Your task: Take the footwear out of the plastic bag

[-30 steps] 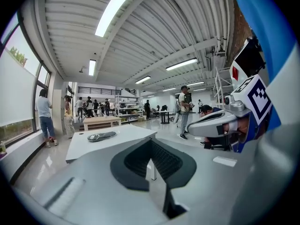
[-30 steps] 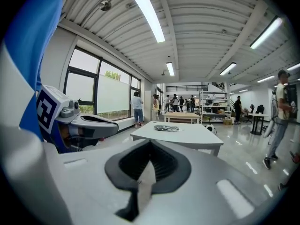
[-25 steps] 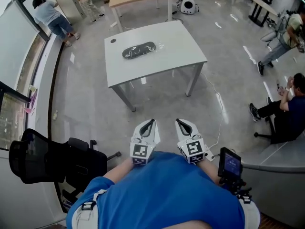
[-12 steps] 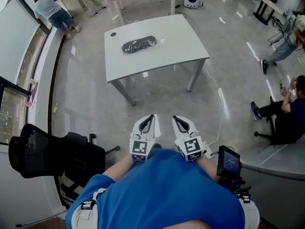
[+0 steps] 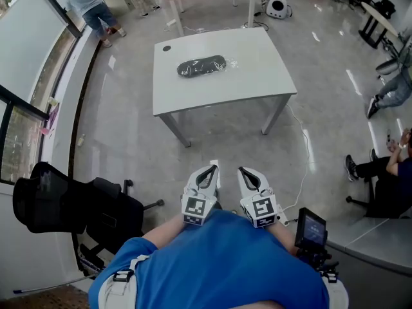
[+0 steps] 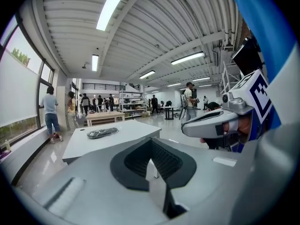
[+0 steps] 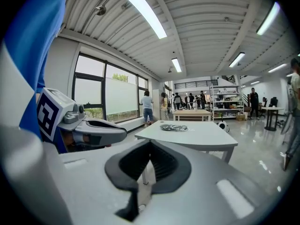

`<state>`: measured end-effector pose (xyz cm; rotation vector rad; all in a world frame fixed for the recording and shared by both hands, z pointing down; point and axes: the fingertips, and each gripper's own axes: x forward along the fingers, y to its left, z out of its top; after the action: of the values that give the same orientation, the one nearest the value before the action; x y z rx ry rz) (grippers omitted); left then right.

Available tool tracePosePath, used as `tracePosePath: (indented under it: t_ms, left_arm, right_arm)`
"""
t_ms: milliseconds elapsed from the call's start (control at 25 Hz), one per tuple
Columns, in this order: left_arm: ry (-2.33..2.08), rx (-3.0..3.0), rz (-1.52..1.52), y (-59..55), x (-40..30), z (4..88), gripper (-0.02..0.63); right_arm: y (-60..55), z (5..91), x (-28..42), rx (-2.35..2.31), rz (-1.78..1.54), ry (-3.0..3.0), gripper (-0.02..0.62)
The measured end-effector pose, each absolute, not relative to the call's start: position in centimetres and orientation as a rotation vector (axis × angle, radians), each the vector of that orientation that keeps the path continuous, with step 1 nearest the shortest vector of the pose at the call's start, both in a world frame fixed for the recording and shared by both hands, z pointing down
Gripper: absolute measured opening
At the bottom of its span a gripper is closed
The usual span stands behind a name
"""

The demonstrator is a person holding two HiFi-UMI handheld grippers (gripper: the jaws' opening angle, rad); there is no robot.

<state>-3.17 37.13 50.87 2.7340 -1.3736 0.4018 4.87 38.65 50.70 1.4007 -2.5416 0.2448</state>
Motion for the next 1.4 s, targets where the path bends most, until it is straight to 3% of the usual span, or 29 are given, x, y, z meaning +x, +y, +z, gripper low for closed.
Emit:
tracePosePath:
  t_ms: [920,1400]
  left_arm:
    - [-1.420,2.697,0.274,10.5,-12.7,49.5,0.006]
    - [-1.435,2.652,0.307,3.9,-14.0,51.2,0.006]
  right_arm:
    - [12.4,48.9,-3.7,1.349,0.186,-2.502,0.003]
    - [5.0,50.0,-4.3,1.348,0.203,-2.488,0.003]
